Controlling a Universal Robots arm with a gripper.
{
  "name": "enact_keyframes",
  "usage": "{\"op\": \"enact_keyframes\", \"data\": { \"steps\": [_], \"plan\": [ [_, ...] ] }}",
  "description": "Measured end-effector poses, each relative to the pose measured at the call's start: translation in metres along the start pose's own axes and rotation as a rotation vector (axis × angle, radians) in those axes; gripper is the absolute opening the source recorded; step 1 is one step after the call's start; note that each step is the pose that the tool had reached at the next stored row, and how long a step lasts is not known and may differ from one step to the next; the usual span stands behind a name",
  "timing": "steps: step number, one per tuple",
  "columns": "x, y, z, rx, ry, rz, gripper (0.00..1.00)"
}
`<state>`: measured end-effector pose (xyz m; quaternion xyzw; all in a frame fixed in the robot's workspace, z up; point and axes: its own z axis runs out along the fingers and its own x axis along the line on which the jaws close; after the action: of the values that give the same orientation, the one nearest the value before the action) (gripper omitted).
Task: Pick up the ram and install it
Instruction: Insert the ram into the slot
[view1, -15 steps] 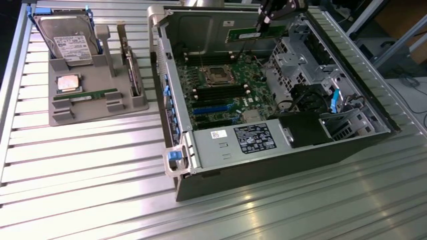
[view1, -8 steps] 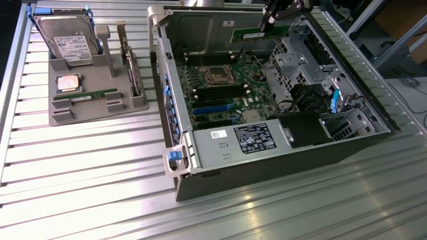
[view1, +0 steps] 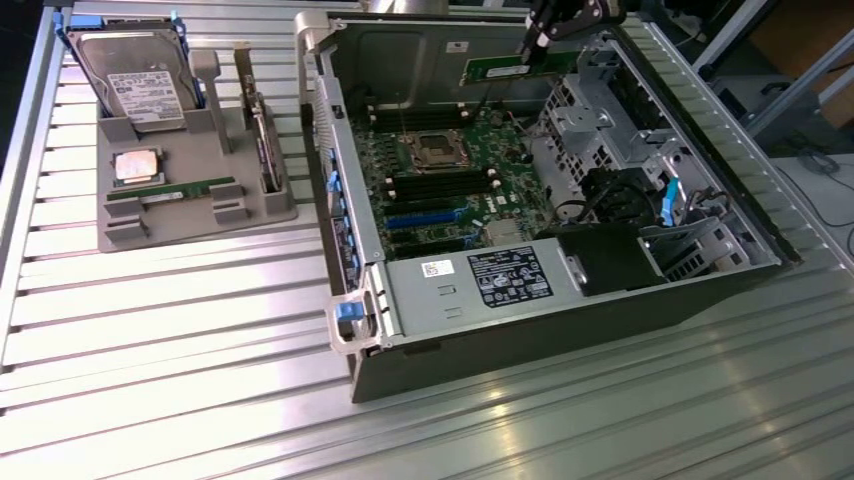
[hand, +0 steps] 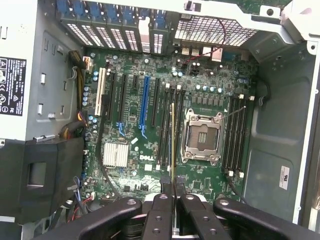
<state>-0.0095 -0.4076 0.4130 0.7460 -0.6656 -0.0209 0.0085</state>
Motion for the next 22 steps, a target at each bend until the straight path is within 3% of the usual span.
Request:
{"op": "enact_keyframes", "data": {
  "steps": [22],
  "plan": [
    [0.000, -0.0006, 0.0156, 0.0000, 0.0001, 0.000, 0.12]
  ]
}}
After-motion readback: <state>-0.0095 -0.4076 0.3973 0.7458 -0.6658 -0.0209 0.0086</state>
